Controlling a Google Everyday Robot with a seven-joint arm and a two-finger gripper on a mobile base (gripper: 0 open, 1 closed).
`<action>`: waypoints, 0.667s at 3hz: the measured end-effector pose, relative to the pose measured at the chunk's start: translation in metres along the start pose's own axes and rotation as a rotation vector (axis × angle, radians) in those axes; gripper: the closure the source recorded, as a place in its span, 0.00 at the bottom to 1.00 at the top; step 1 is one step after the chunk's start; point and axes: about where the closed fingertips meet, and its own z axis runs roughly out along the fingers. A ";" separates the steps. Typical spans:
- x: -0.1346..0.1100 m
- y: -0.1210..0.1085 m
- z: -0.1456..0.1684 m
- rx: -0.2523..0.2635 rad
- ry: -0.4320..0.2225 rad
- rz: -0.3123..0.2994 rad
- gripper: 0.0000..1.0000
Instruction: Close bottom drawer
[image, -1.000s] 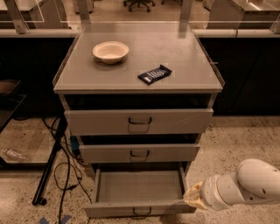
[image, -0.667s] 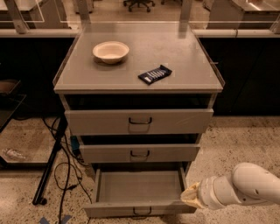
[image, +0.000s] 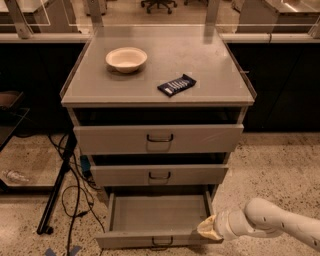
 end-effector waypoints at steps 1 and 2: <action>-0.001 0.000 -0.001 0.000 0.001 -0.001 1.00; 0.010 0.005 0.027 -0.008 0.017 0.005 1.00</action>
Offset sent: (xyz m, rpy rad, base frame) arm -0.0150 0.0393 -0.1021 -0.0525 0.0532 0.0057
